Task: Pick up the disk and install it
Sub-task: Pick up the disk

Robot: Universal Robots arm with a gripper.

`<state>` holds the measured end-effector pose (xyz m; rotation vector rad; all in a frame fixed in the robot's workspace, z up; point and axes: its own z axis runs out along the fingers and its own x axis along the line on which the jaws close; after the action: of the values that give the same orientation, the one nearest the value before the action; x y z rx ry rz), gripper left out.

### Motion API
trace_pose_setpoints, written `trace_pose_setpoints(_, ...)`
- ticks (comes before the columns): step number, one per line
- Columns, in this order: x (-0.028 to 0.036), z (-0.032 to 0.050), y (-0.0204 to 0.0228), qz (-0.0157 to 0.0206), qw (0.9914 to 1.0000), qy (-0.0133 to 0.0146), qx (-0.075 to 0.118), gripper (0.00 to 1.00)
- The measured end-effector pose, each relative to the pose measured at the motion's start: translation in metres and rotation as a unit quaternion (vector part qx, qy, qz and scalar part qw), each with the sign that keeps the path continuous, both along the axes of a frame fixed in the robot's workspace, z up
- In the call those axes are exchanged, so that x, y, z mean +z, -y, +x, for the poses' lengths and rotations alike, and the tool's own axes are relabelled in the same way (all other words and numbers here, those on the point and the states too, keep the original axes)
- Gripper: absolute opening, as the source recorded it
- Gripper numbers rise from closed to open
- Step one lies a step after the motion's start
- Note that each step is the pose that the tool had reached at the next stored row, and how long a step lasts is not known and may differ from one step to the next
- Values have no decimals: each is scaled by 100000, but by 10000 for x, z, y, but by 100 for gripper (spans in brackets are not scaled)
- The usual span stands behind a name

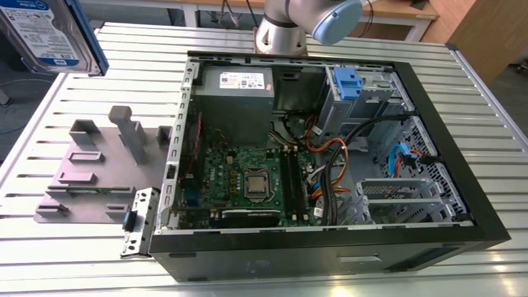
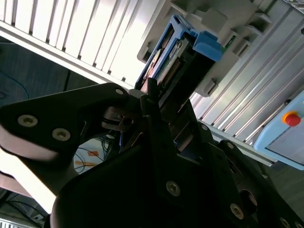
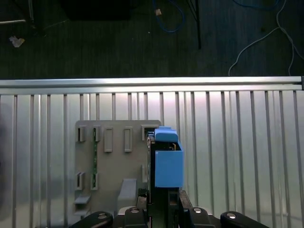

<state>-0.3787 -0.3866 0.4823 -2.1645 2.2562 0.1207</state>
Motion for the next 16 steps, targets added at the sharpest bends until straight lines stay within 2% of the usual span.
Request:
trace_pose_setpoints(10, 126, 0, 0, -6, 100000, -8, 0, 35)
trace_pose_setpoints(16, 136, 0, 0, -2, 100000, -2, -2, 35)
